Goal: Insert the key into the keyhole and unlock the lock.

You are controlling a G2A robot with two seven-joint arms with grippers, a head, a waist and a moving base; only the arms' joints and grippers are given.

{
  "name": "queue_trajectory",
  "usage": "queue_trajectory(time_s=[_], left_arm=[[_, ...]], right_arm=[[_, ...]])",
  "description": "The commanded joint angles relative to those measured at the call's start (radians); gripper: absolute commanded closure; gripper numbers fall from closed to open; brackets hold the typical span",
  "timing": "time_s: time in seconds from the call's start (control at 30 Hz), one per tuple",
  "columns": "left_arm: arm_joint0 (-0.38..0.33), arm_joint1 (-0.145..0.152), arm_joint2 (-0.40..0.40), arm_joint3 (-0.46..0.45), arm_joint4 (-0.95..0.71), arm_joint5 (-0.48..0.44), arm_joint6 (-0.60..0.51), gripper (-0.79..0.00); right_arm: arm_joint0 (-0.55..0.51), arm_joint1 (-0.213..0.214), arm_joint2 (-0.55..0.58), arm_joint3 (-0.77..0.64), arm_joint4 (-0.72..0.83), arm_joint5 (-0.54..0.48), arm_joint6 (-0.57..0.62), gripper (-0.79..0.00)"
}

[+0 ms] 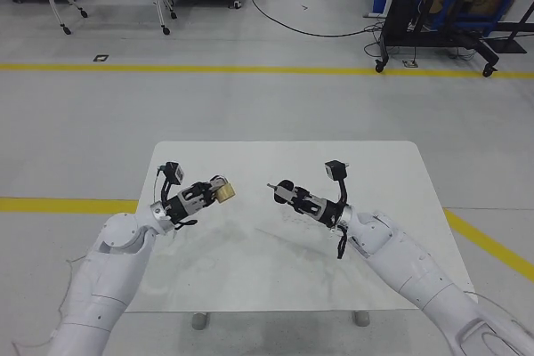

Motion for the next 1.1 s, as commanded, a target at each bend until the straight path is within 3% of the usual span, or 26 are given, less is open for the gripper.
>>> queue_trajectory(time_s=[0.0, 0.1, 0.3, 0.43, 0.83, 0.93, 1.07], left_arm=[[0.0, 0.0, 0.0, 0.0, 0.024, 0.0, 0.0, 0.0], [0.006, -0.002, 0.005, -0.003, 0.013, 0.026, 0.016, 0.0], [-0.055, -0.018, 0.059, 0.022, -0.023, 0.207, 0.064, 0.0], [-0.09, -0.031, 0.092, 0.027, -0.04, 0.227, 0.101, 0.0], [-0.084, -0.032, 0.094, 0.029, -0.043, 0.242, 0.125, 0.0], [-0.088, -0.031, 0.09, -0.016, -0.007, 0.248, 0.161, 0.0], [-0.105, -0.032, 0.084, -0.006, -0.003, 0.286, 0.187, 0.0]], right_arm=[[-0.001, 0.0, 0.001, -0.001, -0.001, 0.001, 0.001, 0.0], [-0.001, 0.0, 0.001, -0.001, -0.001, 0.001, 0.001, 0.0], [-0.016, -0.013, -0.015, -0.045, 0.015, 0.08, -0.009, 0.0], [-0.028, -0.021, -0.007, -0.07, 0.012, 0.161, -0.033, 0.0], [-0.028, -0.021, -0.007, -0.07, 0.012, 0.161, -0.033, 0.0], [-0.068, -0.031, -0.023, -0.124, 0.152, 0.224, -0.008, 0.0], [-0.102, -0.037, -0.021, -0.195, 0.212, 0.434, -0.037, 0.0]])
